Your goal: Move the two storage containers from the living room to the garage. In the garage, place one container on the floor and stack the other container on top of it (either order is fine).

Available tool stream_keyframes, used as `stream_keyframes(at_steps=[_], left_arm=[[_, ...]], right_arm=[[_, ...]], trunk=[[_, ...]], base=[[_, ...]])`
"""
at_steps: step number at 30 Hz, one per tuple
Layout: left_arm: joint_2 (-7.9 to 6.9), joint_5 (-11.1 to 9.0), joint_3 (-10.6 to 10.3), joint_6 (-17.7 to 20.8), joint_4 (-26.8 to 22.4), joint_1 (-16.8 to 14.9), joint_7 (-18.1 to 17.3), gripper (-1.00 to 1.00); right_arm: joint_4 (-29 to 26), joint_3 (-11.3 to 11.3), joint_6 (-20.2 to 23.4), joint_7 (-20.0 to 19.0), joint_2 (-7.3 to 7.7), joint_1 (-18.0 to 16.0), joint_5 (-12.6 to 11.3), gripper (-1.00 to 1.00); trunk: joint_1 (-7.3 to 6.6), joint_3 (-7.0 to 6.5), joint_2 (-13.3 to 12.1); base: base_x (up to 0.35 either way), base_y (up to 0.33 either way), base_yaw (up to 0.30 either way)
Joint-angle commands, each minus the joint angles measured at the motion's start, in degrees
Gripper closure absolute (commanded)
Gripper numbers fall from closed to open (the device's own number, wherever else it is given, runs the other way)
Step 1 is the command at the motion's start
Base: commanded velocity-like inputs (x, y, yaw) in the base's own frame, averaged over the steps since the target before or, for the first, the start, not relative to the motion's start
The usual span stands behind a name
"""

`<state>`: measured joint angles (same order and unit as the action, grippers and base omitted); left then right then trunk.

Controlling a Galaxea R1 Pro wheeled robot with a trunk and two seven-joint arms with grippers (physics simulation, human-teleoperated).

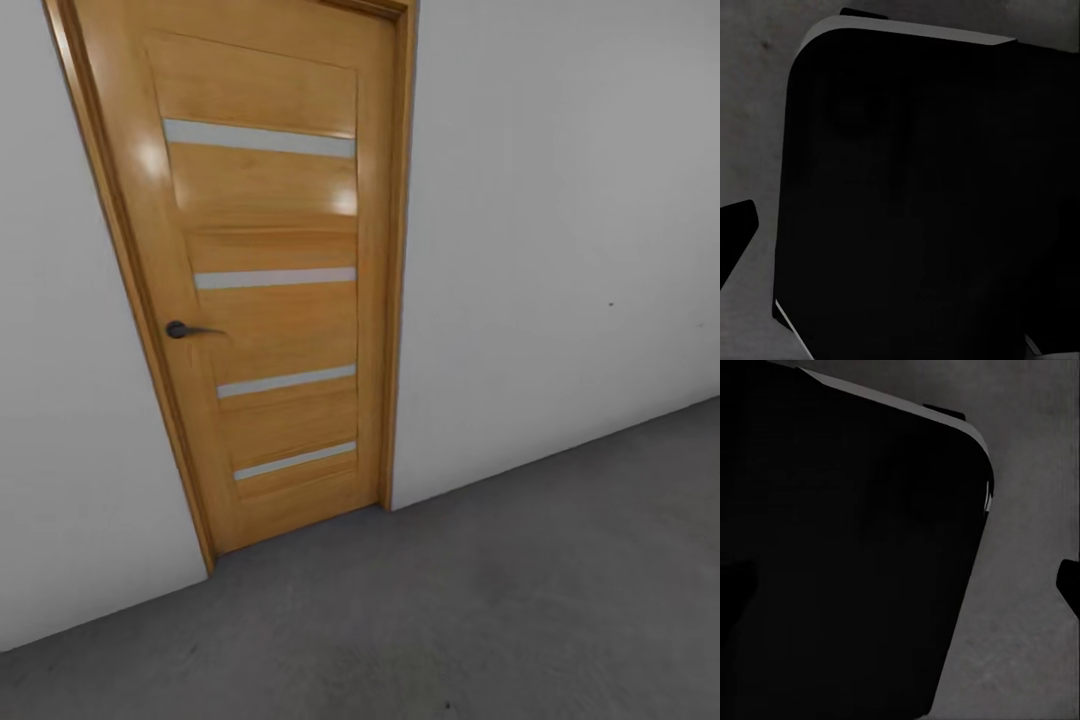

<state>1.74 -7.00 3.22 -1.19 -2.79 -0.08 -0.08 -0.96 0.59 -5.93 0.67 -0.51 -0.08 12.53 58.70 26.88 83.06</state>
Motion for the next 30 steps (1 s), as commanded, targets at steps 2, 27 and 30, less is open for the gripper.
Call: stream_keyframes(at_steps=[2,27,30], left_arm=[[0.02,-0.36,0.29,-0.13,-0.01,-0.01,-0.01,-1.00],[0.02,-0.30,0.36,-0.21,-0.02,-0.01,-0.01,-1.00],[0.02,-0.30,0.38,-0.21,-0.02,-0.01,-0.01,-1.00]], right_arm=[[-0.01,0.08,-0.41,0.05,-0.01,-0.01,0.42,-1.00],[-0.01,0.08,-0.75,0.12,-0.02,-0.01,0.22,-1.00],[-0.01,0.04,-0.75,0.12,-0.02,-0.01,0.22,-1.00]], trunk=[[0.03,0.05,0.02],[0.03,0.05,0.02],[0.03,0.05,0.02]], base=[[0.294,-0.193,0.016],[0.300,-0.160,0.257],[0.300,-0.156,0.276]])
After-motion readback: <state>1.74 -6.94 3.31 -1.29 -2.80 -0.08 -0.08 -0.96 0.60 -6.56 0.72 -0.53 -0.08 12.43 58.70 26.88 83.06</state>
